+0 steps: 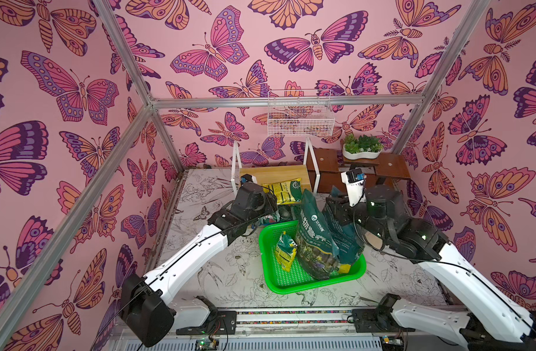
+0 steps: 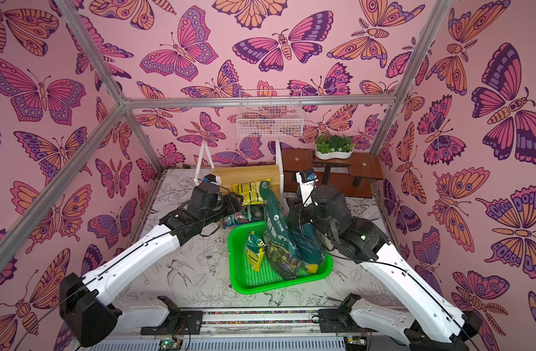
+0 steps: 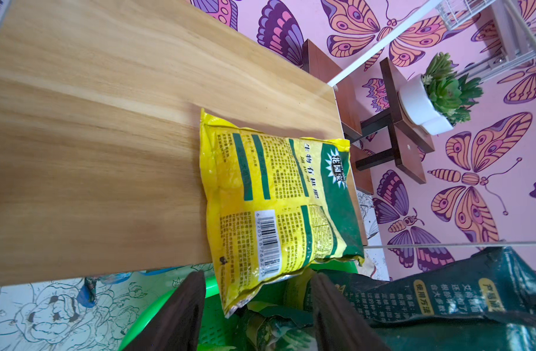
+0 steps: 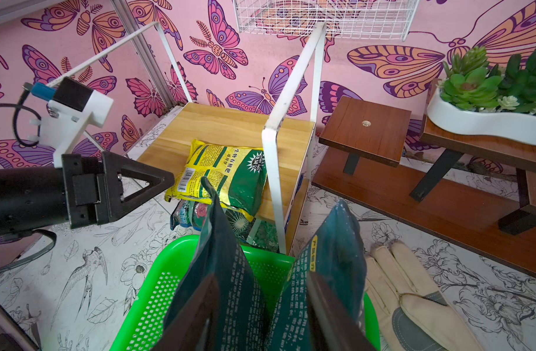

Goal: Take down the fertilizer bag from the shelf
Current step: Pick up the fertilizer bag from the shelf.

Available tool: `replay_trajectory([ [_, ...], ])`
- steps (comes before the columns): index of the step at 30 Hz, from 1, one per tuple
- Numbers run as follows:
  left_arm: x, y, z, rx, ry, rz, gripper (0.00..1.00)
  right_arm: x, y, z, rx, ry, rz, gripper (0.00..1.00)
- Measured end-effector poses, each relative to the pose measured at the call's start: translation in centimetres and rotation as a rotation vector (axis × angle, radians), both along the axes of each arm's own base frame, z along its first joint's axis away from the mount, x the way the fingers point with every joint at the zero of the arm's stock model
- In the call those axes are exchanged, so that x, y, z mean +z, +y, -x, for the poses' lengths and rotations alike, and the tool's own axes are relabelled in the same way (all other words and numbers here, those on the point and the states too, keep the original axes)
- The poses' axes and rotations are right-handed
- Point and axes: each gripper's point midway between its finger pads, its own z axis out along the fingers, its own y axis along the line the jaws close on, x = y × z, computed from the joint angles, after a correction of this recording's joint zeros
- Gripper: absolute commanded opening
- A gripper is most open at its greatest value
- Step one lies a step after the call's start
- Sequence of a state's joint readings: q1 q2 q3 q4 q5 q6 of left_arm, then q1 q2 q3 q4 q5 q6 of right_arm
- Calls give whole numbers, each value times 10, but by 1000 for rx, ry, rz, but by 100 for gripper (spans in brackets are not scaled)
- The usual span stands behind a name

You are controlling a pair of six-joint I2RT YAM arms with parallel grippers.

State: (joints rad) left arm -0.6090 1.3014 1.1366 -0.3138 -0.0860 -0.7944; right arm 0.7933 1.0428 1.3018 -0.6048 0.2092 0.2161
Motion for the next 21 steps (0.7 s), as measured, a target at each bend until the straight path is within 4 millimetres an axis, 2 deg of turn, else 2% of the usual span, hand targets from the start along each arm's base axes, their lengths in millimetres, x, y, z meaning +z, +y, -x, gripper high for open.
replay_trajectory([
  [7, -27, -8, -3, -22, 49, -9, 57, 0, 0, 0, -1, -1, 0, 49],
  [10, -30, -12, -4, -29, 59, -2, 57, 0, -1, 0, -3, -2, 2, 49],
  [12, -30, -13, -5, -29, 59, 5, 52, 1, -2, 0, -5, -6, 3, 49],
  [16, -32, -15, -6, -29, 66, 15, 35, 3, -3, 1, -9, -12, -1, 49],
  [21, -32, -16, -6, -30, 64, 20, 19, 5, -5, 2, -9, -17, -5, 49],
])
